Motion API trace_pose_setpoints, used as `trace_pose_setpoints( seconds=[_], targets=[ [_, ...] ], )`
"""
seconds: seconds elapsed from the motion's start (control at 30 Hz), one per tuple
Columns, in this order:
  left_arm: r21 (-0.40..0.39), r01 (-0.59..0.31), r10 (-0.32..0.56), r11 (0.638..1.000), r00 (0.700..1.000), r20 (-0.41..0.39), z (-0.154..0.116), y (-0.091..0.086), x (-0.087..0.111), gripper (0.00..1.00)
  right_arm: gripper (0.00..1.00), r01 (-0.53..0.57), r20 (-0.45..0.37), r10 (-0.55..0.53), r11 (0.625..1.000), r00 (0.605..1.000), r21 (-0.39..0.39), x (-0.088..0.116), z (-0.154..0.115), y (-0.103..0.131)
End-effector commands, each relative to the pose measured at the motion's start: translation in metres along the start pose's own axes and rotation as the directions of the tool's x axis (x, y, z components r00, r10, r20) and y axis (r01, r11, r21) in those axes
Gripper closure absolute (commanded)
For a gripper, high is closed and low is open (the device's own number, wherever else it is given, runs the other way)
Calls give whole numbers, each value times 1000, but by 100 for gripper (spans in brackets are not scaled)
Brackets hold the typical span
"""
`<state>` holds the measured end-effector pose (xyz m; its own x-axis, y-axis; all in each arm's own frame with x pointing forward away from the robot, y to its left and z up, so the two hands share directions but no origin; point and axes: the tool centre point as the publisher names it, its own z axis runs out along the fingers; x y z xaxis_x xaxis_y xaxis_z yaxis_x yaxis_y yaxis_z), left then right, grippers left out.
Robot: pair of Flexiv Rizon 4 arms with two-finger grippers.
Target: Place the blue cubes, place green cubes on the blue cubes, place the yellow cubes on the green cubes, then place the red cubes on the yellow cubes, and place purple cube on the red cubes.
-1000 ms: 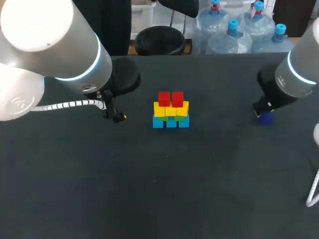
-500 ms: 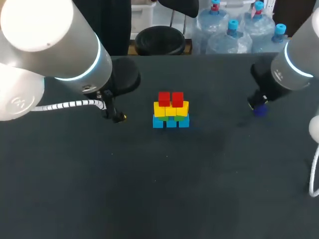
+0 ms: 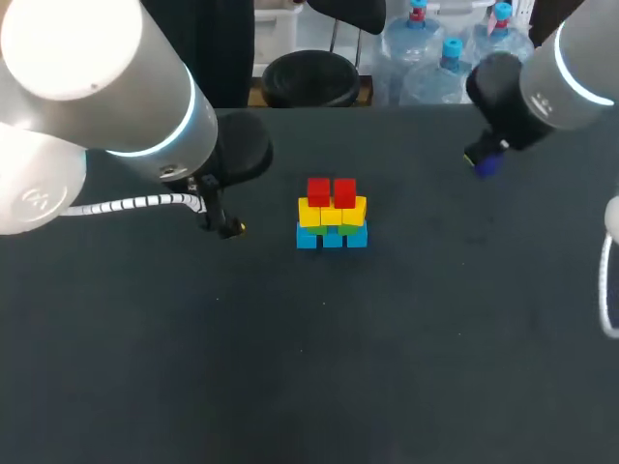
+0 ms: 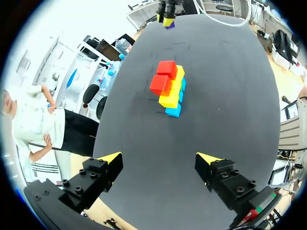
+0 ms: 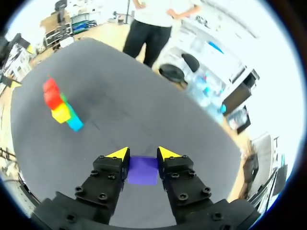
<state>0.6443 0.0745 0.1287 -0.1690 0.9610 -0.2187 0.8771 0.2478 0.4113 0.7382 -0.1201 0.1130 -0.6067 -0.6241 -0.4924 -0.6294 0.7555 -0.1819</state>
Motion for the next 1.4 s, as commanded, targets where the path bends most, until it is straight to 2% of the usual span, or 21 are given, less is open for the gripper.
trace_pose_setpoints(
  seconds=[0.03,0.17,0.4,0.83,1.1,1.4],
  targets=[
    [1,-1,1,1000,1000,-1,0,1,0,0,100,59,37,-59,998,998,-4,-10,-34,7],
    [1,-1,1,1000,1000,-1,0,1,0,0,100,139,86,-137,990,987,-6,-31,-54,13],
    [1,-1,1,1000,1000,-1,0,1,0,0,100,278,179,-261,958,949,-75,-66,-79,31],
    [1,-1,1,1000,1000,-1,0,1,0,0,100,469,244,-419,860,874,-201,-105,-78,64],
    [1,-1,1,1000,1000,-1,0,1,0,0,100,575,273,-510,768,816,-284,-122,-74,91],
    [1,-1,1,1000,1000,-1,0,1,0,0,100,644,303,-568,665,765,-378,-121,-69,119]
  ],
)
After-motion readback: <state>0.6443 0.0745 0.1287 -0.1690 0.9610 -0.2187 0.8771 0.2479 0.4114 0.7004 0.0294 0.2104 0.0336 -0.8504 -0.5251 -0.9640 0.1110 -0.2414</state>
